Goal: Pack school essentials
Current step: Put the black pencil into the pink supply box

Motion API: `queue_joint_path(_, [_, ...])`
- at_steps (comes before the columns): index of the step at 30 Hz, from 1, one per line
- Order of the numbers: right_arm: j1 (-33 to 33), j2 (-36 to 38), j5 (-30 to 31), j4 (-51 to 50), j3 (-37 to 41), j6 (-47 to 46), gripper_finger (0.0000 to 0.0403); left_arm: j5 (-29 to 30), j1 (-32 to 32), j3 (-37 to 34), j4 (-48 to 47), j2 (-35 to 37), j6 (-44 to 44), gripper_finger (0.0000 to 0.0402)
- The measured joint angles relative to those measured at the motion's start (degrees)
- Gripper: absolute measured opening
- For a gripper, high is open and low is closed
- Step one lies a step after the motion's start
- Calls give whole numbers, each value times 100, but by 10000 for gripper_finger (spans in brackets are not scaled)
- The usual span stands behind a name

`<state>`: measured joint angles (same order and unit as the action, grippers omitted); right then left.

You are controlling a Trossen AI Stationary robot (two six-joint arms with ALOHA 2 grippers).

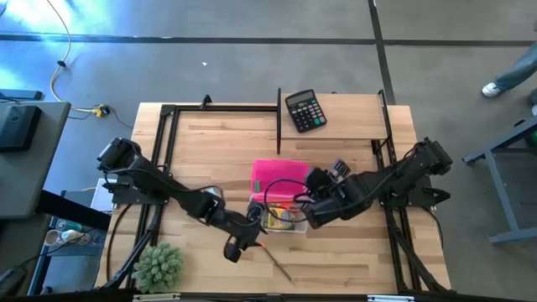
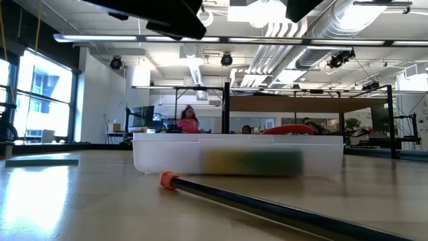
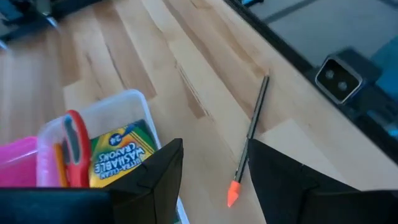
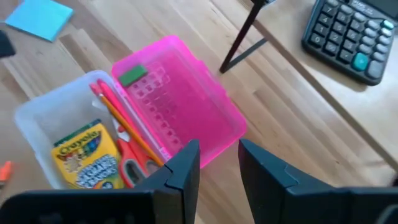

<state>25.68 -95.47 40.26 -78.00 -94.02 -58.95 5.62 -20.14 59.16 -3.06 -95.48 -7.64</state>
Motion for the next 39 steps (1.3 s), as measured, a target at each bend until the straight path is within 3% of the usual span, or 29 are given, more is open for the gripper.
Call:
queue_joint_path(8, [-108, 7, -8, -111, 0, 243, 103, 110, -4, 1081, -1494, -808, -2, 168])
queue_joint_path(21, [-51, 12, -69, -191, 0, 196, 103, 132, -112, 2551, -2728, -2130, 290, 168])
queue_joint_path(39, [-14, 7, -125, -216, 0, 72, 103, 215, -280, 2699, -2618, -2819, 290, 168])
